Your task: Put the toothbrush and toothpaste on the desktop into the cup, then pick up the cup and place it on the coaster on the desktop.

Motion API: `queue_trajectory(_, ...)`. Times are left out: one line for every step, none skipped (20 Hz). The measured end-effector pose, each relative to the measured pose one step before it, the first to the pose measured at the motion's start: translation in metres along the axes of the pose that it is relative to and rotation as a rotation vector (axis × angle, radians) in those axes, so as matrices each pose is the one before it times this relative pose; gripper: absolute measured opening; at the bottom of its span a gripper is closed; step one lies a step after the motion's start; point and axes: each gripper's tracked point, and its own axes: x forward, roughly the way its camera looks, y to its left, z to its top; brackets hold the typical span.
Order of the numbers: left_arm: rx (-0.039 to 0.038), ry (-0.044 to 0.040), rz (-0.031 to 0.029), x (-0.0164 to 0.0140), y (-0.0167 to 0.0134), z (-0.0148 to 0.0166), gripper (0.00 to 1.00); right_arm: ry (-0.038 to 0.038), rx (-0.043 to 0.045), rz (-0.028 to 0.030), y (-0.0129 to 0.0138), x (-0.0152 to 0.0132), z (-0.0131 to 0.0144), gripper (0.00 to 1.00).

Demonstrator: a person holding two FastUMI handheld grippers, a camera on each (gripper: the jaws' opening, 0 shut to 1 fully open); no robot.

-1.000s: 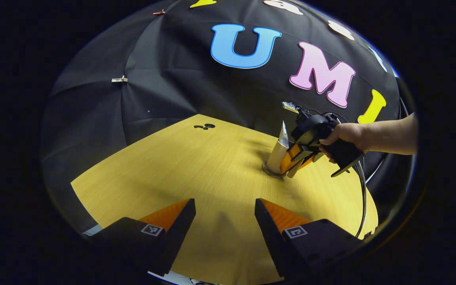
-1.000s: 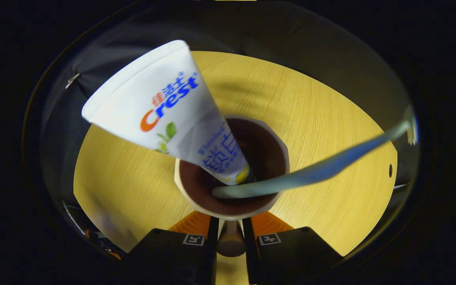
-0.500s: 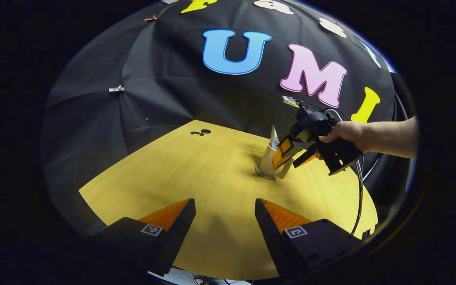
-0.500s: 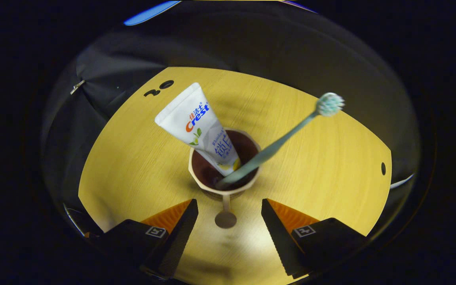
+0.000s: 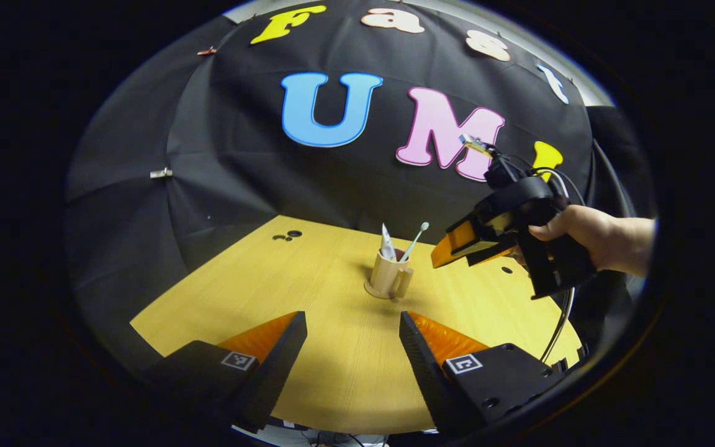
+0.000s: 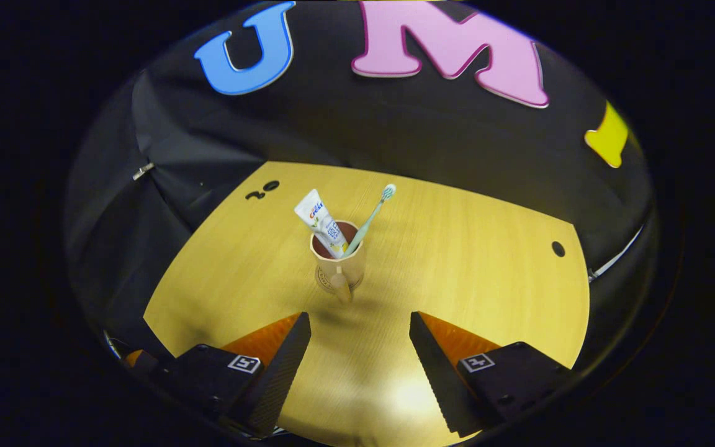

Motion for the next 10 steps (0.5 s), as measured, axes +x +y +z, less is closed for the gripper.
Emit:
queue_trajectory(0.02214, -0.02154, -0.02187, -0.00535, -0.00907, 0.00739, 0.95, -0.0534, 0.00899, -0.0188, -0.00502, -0.01916, 0.00258, 0.99)
queue_trajectory(0.02336, -0.02069, -0.02172, -0.00544, -0.00827, 0.00595, 0.95, -0.04738, 0.00646, -0.01993, -0.00448, -0.02046, 0.00113, 0.99)
queue_trajectory(0.01785, -0.01937, -0.02185, -0.00408, -0.00716, 0.00529, 0.95, -0.0408, 0.00257, -0.01917, -0.00381, -0.01867, 0.00017, 0.99)
queue_trajectory(0.01089, -0.01777, -0.02534, -0.0049, -0.00807, 0.00594, 0.95, -0.03374, 0.00277, -0.01387, -0.00378, -0.01833, -0.00017, 0.99)
queue_trajectory(0.00807, -0.01387, -0.0268, -0.00544, -0.00809, 0.00605, 0.96, -0.02379, 0.01154, -0.0071, -0.00055, -0.01918, -0.00134, 0.99)
queue_trajectory(0.01476, -0.01263, -0.02708, -0.00582, -0.00904, 0.00568, 0.96, -0.03184, 0.02093, -0.00462, 0.00087, -0.02048, 0.00022, 0.99)
queue_trajectory(0.01674, -0.01291, -0.01605, -0.00633, -0.00369, 0.00738, 0.96, -0.0399, 0.0191, -0.01026, -0.00177, -0.0203, 0.00328, 0.99)
queue_trajectory(0.00982, -0.01378, -0.00939, -0.00619, -0.00217, 0.00864, 0.96, -0.04377, 0.00793, -0.01017, -0.00583, -0.01918, 0.00337, 0.99)
queue_trajectory(0.00442, -0.01667, -0.00962, -0.0054, -0.00287, 0.00812, 0.96, -0.04423, -0.00321, -0.02319, -0.00593, -0.01827, 0.00334, 0.99)
queue_trajectory(0.00391, -0.02075, -0.00507, -0.00587, -0.00326, 0.01016, 0.96, -0.045, -0.00543, -0.02053, -0.00473, -0.01716, 0.0048, 0.99)
